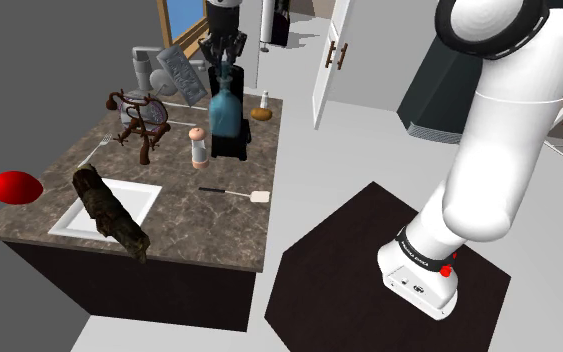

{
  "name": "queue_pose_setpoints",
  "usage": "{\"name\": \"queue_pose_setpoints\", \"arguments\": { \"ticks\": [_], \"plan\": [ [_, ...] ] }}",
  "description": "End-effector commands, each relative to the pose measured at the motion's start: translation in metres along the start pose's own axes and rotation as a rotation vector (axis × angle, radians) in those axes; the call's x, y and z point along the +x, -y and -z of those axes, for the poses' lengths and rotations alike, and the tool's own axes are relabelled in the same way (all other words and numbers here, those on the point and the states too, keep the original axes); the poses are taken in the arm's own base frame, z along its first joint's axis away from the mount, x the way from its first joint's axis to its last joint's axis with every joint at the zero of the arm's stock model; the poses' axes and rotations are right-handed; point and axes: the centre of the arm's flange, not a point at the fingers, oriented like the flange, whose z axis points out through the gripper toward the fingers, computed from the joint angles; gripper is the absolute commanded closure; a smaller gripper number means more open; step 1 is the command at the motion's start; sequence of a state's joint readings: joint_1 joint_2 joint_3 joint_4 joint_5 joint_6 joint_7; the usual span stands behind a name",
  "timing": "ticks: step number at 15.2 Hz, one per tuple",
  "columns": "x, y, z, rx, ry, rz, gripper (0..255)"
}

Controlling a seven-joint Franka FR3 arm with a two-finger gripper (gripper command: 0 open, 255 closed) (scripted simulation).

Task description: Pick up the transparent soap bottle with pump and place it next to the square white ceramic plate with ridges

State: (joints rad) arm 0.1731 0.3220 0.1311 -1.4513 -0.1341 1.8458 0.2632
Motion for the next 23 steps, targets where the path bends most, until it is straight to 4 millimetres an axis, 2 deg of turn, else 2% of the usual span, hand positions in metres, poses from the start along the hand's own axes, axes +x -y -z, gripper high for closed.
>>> {"name": "queue_pose_setpoints", "arguments": {
  "ticks": [1,13,14,23],
  "plan": [
    [-0.004,0.025,0.002,0.000,-0.001,-0.001,255],
    [-0.029,0.181,0.016,0.000,-0.001,-0.001,255],
    [-0.032,0.200,0.018,0.000,-0.001,-0.001,255],
    [-0.037,0.204,-0.029,0.000,-0.001,-0.001,255]
  ]
}}
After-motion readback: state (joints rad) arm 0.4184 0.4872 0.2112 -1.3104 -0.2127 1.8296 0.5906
